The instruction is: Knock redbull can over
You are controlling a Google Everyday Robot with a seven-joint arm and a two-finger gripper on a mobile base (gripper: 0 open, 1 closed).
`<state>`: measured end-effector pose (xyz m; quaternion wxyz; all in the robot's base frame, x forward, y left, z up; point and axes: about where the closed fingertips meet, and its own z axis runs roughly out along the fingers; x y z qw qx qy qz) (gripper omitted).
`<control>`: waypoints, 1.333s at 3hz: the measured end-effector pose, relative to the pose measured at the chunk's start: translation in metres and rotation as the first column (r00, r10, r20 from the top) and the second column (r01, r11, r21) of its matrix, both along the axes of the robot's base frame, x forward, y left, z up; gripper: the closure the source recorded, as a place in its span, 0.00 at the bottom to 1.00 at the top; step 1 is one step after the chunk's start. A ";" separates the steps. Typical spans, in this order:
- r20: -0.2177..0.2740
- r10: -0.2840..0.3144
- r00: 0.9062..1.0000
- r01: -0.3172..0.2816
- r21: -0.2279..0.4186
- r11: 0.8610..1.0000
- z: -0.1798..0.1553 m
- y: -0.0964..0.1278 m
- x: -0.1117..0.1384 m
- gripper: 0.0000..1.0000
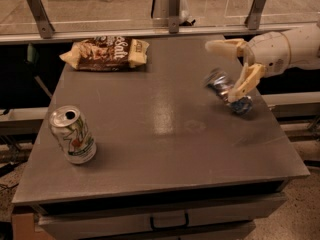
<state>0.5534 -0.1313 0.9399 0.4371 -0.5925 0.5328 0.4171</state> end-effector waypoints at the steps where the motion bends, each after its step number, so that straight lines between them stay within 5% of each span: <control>1: -0.038 0.063 0.997 -0.061 0.058 0.996 0.009 0.030 -0.007 0.00; 2: -0.051 0.044 0.998 -0.041 0.071 0.997 0.011 0.026 -0.002 0.00; 3: -0.033 -0.083 0.996 0.083 0.026 0.996 0.006 -0.022 0.016 0.00; 4: 0.002 -0.273 0.962 0.273 -0.035 0.961 0.007 -0.100 0.031 0.00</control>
Offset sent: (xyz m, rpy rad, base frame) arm 0.0027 0.0107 0.0136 0.0765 0.0647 0.0129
